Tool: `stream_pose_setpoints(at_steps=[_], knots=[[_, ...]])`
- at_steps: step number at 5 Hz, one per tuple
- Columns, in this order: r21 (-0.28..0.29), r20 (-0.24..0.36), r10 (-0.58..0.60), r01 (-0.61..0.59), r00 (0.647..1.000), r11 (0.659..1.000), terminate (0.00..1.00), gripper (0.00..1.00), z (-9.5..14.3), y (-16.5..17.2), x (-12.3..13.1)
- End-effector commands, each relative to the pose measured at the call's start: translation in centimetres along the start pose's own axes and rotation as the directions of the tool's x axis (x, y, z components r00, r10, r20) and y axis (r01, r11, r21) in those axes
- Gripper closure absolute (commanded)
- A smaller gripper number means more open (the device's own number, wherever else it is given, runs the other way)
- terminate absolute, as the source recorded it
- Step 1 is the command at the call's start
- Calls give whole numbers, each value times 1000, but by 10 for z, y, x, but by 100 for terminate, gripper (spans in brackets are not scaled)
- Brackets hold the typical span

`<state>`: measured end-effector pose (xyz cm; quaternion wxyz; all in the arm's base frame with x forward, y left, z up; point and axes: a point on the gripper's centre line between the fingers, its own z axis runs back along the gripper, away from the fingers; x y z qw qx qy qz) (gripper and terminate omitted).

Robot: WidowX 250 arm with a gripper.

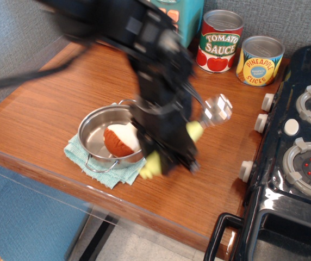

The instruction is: Move the spoon directly left of the blue cloth.

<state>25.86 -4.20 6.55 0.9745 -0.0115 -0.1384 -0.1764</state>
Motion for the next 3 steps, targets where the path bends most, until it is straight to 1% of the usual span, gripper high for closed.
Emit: stream_pose_setpoints(at_steps=[1, 2, 3], knots=[[12, 150, 149, -152, 977, 988, 0, 100, 43, 53, -10], [22, 124, 274, -279, 954, 960, 0, 100, 37, 84, -17], [42, 117, 350, -357, 929, 933, 0, 100, 37, 101, -18]])
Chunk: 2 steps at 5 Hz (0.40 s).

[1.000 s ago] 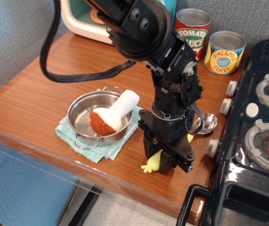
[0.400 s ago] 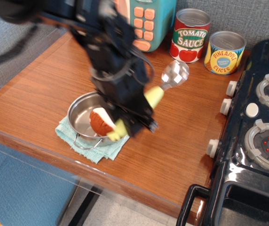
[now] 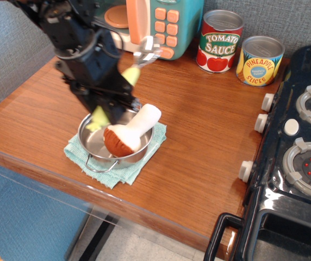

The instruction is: Move the spoon directly left of the blue cloth.

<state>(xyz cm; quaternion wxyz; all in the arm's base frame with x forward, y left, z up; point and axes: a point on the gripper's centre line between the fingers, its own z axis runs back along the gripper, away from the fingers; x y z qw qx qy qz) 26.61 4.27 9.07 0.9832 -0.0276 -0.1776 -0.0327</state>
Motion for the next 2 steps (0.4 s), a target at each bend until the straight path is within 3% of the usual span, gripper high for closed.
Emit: stream_pose_setpoints(at_steps=[1, 2], knots=[[65, 4, 98, -98, 995, 993, 0, 100, 4, 34, 2], [98, -70, 120, -113, 990, 989, 0, 100, -9, 49, -5]])
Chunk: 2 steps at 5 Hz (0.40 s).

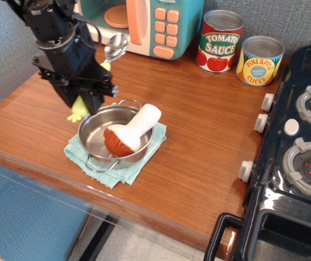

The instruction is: Move the spoon directly left of the blue cloth.

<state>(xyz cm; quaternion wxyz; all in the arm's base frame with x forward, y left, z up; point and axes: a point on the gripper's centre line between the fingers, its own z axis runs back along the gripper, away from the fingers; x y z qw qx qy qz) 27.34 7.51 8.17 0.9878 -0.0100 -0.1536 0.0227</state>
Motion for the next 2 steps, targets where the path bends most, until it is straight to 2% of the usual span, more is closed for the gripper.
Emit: stream_pose_setpoints(at_steps=[1, 2], knots=[[39, -61, -37, 39, 997, 998, 0, 100, -8, 32, -1], [54, -51, -2, 4, 999, 999, 0, 100, -15, 48, 0]])
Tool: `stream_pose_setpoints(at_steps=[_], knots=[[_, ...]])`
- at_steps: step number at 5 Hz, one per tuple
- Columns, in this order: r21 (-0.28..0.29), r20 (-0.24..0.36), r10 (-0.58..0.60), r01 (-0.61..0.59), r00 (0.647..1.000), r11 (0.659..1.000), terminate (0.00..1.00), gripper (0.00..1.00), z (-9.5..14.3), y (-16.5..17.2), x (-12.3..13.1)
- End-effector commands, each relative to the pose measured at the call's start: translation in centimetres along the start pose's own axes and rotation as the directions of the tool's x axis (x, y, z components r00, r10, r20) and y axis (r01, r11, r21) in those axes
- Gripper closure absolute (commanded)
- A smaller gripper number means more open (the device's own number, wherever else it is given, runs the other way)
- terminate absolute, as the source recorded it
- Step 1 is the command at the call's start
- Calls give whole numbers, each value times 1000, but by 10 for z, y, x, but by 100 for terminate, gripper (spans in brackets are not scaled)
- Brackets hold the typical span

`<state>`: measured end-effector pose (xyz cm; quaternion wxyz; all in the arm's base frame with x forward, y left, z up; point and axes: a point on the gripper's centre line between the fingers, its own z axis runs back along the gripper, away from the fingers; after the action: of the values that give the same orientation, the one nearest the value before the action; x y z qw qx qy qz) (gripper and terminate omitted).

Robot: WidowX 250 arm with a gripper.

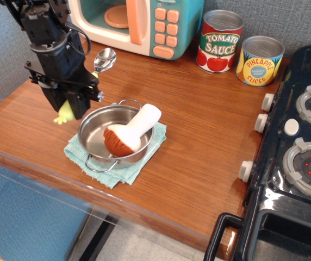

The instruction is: Move the spoon directly left of the blue cloth.

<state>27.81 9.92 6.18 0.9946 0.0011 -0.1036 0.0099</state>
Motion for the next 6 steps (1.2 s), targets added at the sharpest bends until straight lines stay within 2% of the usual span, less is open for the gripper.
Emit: stream_pose_setpoints(at_steps=[1, 2, 3, 4, 5, 6], knots=[[69, 7, 57, -57, 998, 996, 0, 100, -4, 32, -1], [71, -60, 79, -74, 995, 995, 0, 100, -17, 40, -1], [18, -80, -11, 13, 997, 1000, 0, 100, -28, 42, 3], [-6, -50, -60, 60, 997, 998, 0, 100, -29, 40, 1], [4, -18, -80, 80, 997, 997, 0, 0, -21, 35, -1], [59, 57, -121, 117, 991, 991, 0, 0, 0, 31, -4]])
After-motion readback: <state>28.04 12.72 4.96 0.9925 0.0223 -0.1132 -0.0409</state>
